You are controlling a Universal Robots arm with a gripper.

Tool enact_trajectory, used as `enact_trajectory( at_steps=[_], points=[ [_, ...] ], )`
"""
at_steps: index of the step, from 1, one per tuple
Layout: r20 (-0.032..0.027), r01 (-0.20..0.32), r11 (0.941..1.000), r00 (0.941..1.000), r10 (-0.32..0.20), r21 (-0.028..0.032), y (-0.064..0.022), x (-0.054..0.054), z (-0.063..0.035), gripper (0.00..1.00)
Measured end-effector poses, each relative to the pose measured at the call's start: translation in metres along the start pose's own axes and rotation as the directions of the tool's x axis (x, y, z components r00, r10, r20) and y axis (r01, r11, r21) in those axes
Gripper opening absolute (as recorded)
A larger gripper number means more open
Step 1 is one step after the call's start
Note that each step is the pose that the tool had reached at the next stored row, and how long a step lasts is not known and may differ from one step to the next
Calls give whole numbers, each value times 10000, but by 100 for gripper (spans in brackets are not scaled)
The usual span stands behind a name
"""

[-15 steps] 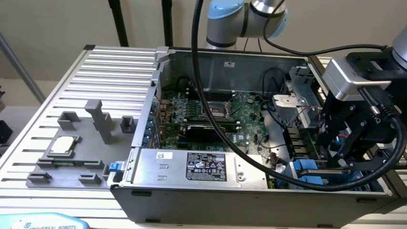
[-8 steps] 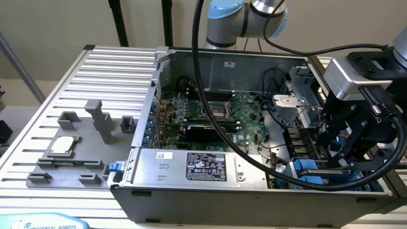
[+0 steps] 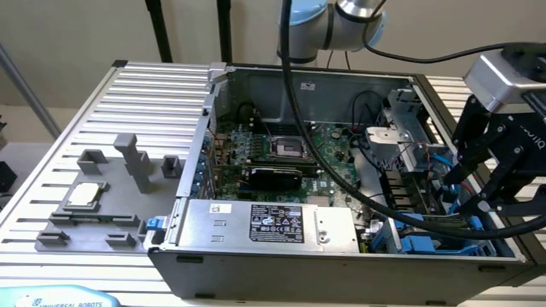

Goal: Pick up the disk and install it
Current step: 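Insert the first disk wire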

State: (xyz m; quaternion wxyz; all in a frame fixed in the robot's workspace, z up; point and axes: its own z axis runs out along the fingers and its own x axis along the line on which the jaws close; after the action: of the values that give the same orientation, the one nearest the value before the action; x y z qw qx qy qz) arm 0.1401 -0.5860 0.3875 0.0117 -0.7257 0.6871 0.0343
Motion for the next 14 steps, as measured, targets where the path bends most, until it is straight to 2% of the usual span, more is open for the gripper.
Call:
enact_trajectory(
  at_steps=[3, 6, 9, 14],
  points=[
    [-1, -1, 10000, 10000, 1, -4, -136, -4, 1, 47],
    [-2, -1, 10000, 10000, 1, -7, -245, -22, 45, 47],
    [-1, 3, 10000, 10000, -3, -9, -278, -31, 102, 47],
    [-4, 100, 9999, 9999, -100, -15, -281, -25, 192, 47]
  ],
)
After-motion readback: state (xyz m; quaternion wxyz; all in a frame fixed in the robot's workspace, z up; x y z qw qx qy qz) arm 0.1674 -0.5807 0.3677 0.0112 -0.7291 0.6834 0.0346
